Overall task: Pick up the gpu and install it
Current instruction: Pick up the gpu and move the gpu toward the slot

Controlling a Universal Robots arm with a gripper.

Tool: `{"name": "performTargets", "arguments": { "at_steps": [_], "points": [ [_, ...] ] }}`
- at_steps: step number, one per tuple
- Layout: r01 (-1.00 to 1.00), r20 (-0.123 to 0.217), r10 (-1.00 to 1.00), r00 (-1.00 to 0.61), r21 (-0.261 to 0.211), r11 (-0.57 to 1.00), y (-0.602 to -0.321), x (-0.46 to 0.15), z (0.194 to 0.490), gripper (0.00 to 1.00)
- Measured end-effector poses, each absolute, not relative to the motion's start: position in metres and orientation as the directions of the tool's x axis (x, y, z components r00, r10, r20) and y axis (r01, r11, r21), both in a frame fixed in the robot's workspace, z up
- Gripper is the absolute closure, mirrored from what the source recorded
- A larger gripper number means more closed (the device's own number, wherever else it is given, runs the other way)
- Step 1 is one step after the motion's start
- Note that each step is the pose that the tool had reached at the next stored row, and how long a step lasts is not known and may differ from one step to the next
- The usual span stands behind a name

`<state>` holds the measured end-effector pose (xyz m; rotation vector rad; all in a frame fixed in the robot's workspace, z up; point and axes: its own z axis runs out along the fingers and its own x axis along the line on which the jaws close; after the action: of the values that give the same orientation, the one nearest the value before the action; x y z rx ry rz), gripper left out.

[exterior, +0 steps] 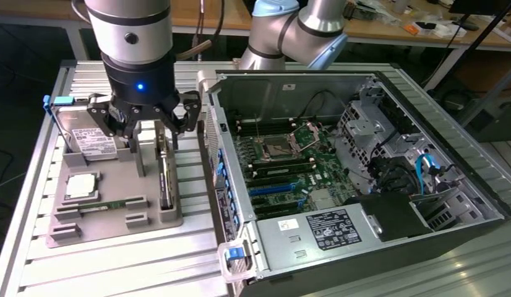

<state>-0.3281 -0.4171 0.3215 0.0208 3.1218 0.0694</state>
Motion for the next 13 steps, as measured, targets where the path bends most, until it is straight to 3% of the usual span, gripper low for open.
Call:
{"name": "performTargets", "arguments": {
  "at_steps": [13],
  "points": [
    [0.013, -0.019, 0.014, -1.000, 0.045, 0.999, -0.425, -0.318, 0.294, 0.34]
  ]
}}
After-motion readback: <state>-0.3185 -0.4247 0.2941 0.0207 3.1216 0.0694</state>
